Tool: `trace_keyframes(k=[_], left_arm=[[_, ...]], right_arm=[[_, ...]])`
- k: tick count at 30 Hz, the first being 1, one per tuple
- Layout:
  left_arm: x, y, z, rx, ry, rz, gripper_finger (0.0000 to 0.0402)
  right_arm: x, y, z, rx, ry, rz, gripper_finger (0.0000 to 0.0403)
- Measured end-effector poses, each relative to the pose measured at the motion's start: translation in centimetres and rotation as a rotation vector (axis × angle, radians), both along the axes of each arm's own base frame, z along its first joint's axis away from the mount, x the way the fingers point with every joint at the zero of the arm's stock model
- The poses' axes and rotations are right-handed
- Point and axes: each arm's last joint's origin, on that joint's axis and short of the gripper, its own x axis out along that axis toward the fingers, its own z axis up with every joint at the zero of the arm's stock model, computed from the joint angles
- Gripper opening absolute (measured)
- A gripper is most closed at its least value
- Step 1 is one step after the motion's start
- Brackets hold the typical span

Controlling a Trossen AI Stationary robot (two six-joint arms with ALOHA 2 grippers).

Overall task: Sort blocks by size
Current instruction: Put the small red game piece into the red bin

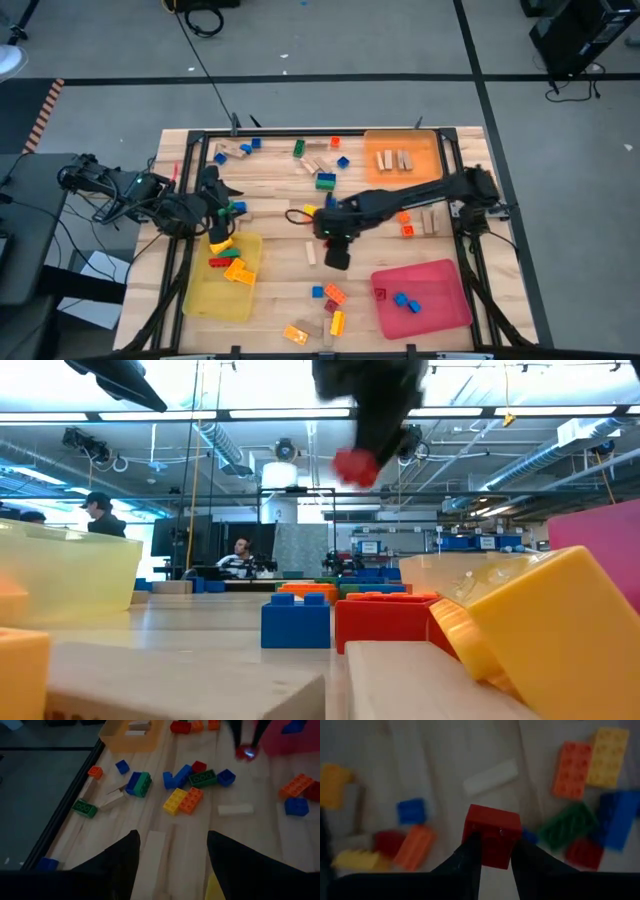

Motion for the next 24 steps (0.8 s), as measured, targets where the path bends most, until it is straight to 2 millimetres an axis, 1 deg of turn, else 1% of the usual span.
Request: trace_keyframes(k=[3, 6, 8, 11, 15, 18, 21, 24], left_arm=[[0.0, 0.0, 0.0, -0.007, -0.003, 0.005, 0.0239], [0.1, 0.0, 0.1, -0.01, -0.011, 0.005, 0.0239], [0.2, -0.1, 0.2, -0.018, -0.032, 0.005, 0.0239], [0.4, -0.1, 0.4, -0.03, -0.063, 0.005, 0.0239], [0.7, -0.3, 0.9, -0.054, -0.123, 0.005, 0.0239], [0.9, -0.3, 1.2, -0.054, -0.154, -0.004, 0.0239], [0.9, -0.4, 1.2, -0.029, -0.147, -0.021, 0.0239], [0.9, -0.4, 1.2, -0.022, -0.145, -0.026, 0.0239]], right_arm=[[-2.5, 1.7, 2.5, -0.03, 0.007, -0.044, 0.0093], [-5.3, 3.4, 4.8, -0.05, 0.01, -0.136, 0.0093], [-7.0, 4.7, 5.9, -0.056, 0.011, -0.206, 0.0093], [-9.5, 6.7, 6.7, -0.05, 0.043, -0.309, 0.0093], [-12.8, 9.6, 6.6, -0.049, 0.16, -0.42, 0.0093], [-14.8, 11.6, 6.0, -0.044, 0.219, -0.485, 0.0093], [-16.7, 13.5, 4.5, -0.041, 0.276, -0.526, 0.0093], [-18.0, 14.8, 2.3, -0.024, 0.337, -0.564, 0.0093]])
